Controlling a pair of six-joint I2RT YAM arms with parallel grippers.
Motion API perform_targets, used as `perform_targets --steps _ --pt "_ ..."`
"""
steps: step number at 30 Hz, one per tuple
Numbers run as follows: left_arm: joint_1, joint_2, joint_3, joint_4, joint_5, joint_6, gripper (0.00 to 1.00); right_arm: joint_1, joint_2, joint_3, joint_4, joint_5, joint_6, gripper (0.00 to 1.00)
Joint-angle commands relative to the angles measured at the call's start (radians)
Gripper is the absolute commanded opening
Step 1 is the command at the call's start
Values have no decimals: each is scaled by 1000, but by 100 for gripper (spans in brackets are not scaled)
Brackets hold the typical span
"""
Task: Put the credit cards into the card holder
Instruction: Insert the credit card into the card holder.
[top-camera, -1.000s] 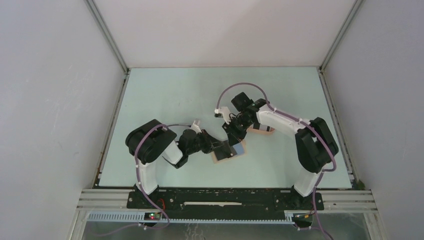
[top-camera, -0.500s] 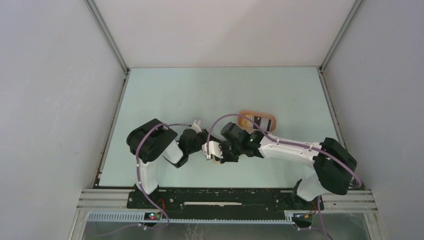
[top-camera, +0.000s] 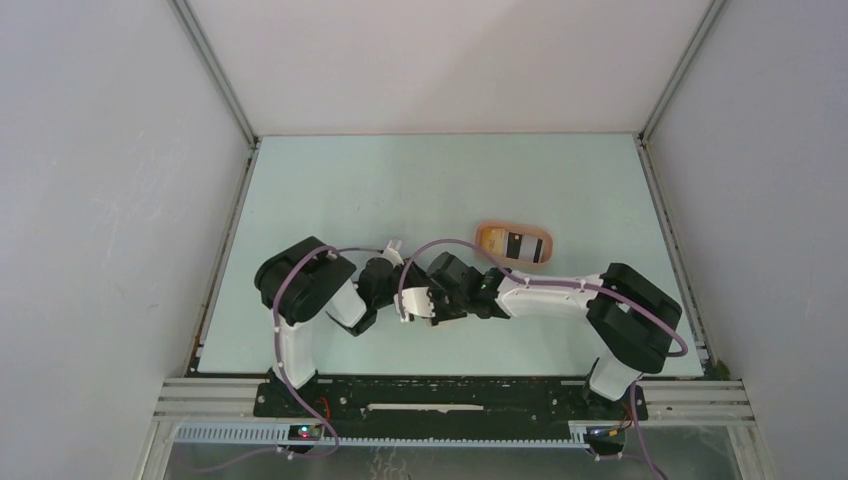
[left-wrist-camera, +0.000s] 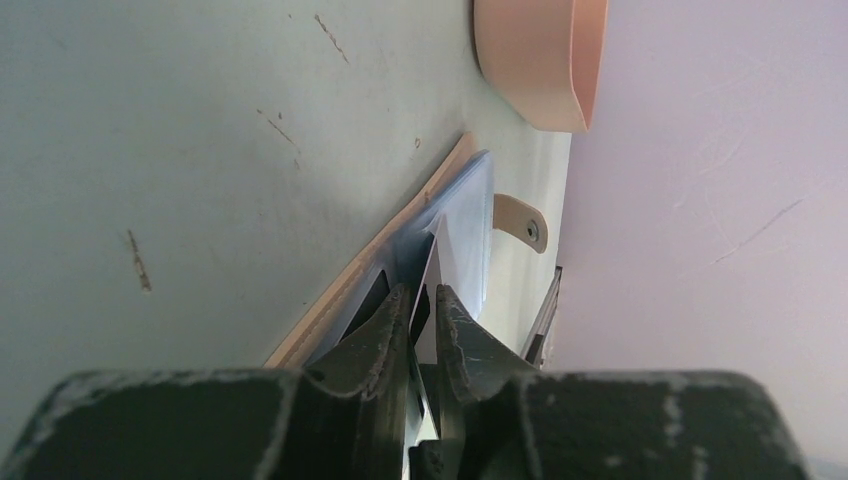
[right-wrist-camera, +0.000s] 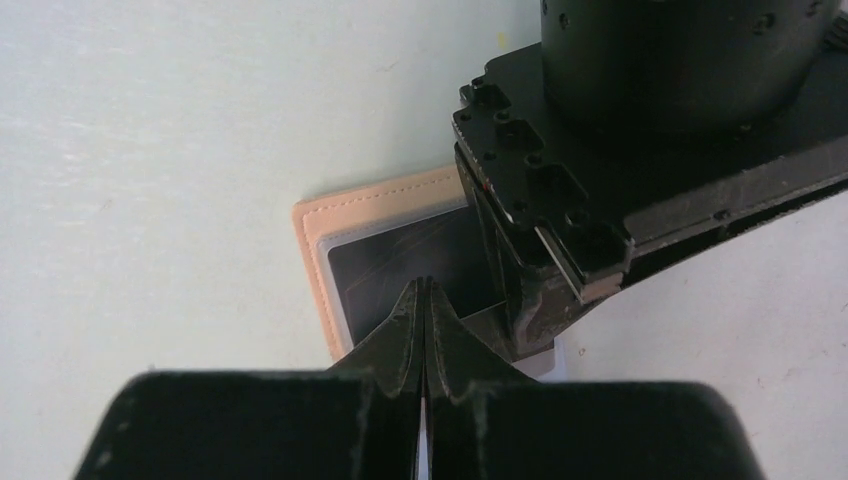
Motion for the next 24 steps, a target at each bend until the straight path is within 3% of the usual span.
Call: perform_targets --steps 1,24 --pt "7 28 20 -1 10 12 20 22 31 5 69 87 -32 1" --pt "6 43 30 -2 27 17 31 28 56 -10 59 268 -43 0"
